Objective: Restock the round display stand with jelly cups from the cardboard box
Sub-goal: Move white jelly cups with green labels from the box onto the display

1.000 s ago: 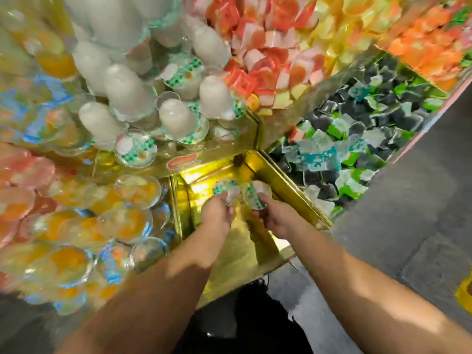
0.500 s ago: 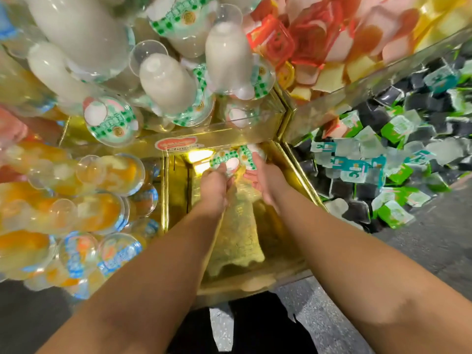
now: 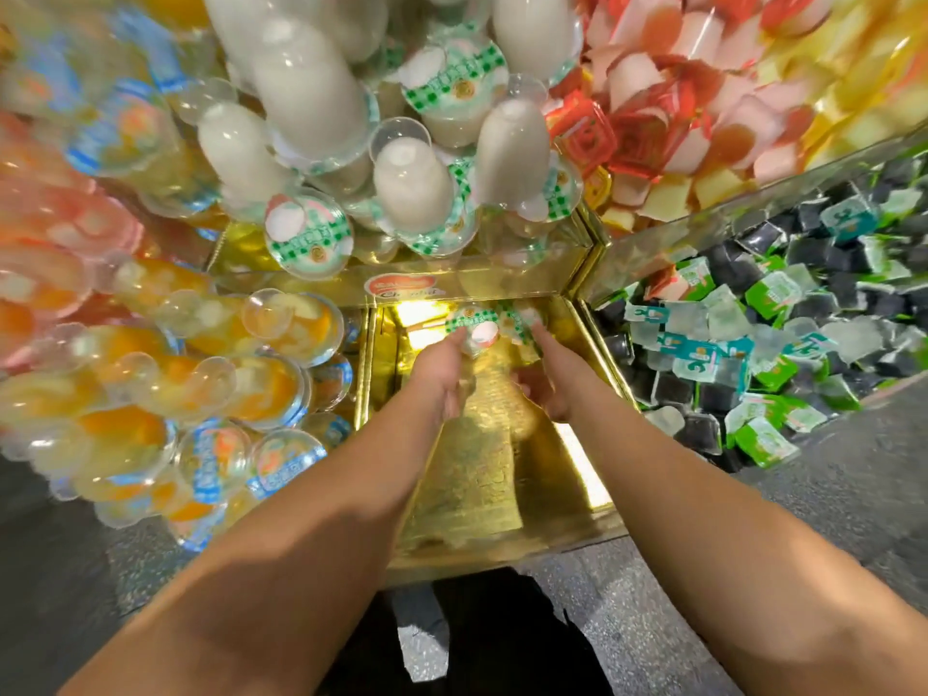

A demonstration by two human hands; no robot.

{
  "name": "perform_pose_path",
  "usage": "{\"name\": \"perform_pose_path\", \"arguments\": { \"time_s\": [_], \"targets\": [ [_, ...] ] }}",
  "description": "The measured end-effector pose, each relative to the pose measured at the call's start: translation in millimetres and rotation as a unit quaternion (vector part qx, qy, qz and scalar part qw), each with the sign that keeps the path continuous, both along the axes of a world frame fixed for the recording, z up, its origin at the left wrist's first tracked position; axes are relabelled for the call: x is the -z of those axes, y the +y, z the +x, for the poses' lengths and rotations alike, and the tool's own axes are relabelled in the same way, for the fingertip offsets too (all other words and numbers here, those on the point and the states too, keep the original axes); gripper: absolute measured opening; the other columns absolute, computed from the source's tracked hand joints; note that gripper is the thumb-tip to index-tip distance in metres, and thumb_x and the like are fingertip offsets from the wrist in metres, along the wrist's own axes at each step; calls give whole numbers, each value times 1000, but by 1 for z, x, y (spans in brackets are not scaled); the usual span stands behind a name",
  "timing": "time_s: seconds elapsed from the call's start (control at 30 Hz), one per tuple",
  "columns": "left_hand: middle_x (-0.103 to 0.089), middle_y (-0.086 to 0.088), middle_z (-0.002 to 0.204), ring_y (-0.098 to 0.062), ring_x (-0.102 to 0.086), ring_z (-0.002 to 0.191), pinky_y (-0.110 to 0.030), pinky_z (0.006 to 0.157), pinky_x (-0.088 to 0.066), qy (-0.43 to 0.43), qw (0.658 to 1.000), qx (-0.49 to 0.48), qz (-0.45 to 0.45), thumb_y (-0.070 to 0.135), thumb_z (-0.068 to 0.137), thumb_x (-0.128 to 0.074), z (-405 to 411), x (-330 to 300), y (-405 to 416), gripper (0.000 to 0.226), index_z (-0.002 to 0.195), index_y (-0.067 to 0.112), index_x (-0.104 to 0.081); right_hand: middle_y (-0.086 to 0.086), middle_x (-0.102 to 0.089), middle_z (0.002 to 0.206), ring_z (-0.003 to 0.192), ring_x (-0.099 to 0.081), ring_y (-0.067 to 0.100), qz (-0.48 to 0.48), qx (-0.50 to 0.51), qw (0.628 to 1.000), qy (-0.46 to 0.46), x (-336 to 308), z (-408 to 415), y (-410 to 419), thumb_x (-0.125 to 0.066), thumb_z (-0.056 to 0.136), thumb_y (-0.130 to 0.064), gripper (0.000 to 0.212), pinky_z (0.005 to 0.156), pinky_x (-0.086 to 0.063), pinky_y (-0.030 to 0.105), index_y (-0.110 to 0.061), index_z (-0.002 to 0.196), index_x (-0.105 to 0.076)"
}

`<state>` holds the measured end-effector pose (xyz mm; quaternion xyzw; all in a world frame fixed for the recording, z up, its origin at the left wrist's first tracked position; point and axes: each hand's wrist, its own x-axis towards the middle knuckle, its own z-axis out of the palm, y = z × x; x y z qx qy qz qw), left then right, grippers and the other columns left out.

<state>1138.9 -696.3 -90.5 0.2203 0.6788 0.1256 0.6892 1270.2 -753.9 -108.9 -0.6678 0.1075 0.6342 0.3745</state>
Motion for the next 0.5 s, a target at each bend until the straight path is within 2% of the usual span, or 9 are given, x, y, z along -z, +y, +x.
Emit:
{"name": "perform_pose_path", "arguments": {
  "time_s": [0.03,0.07,0.13,0.17,0.23,0.33,0.4,0.5],
  "targets": [
    [-56,0,87,-15,-49,72,-27,65,-42,3,1000,19,10,36,99,-55,-6,-16,-3,25,103,12,-61,6,-64,83,62,-55,17,-5,-22,1000,-22,-10,1,-8,-60,89,-61,48,48,-44,25,-16,105,-64],
    [-54,2,89,-15,-50,79,-26,67,-41,2,999,37,21,31,100,-52,-13,-33,-6,18,103,15,-58,7,-64,89,69,-58,18,-5,-45,998,-52,-23,0,-16,-61,91,-54,45,52,-45,26,-15,112,-64],
    [-56,2,98,-16,-53,91,-30,79,-43,-29,996,68,39,27,101,-49,-30,-69,-14,20,112,13,-59,8,-65,103,84,-61,19,20,-110,986,-120,-52,-6,-31,-57,97,-42,40,68,-46,30,-11,121,-60],
    [-56,0,102,-17,-53,92,-32,83,-42,-57,993,86,53,24,101,-49,-42,-88,-17,18,110,13,-60,9,-65,109,89,-61,18,37,-149,977,-149,-71,-13,-36,-54,99,-38,36,72,-45,32,-10,122,-58],
    [-61,-3,100,-15,-57,84,-27,73,-40,-116,979,114,122,16,100,-50,-73,-126,-20,13,96,19,-62,10,-66,115,90,-62,17,72,-222,949,-213,-113,-36,-38,-53,99,-33,29,73,-44,32,-11,117,-59],
    [-65,4,84,-14,-59,72,-21,66,-40,-150,946,163,236,14,96,-53,-141,-185,-16,12,92,17,-64,6,-71,107,82,-65,11,157,-287,892,-313,-180,-88,-24,-55,98,-29,20,66,-43,27,-11,103,-63],
    [-65,4,87,-13,-59,74,-19,64,-42,-95,921,208,316,19,96,-56,-201,-223,-8,8,93,19,-64,-5,-73,95,80,-66,6,207,-334,840,-373,-222,-137,-12,-56,96,-32,22,68,-48,28,-12,90,-64],
    [-65,1,91,-15,-59,80,-22,66,-40,31,876,229,423,23,96,-58,-310,-265,12,7,93,23,-64,-2,-73,95,94,-68,20,245,-389,760,-459,-272,-230,13,-56,93,-38,21,84,-49,34,-19,88,-64]
  ]
}}
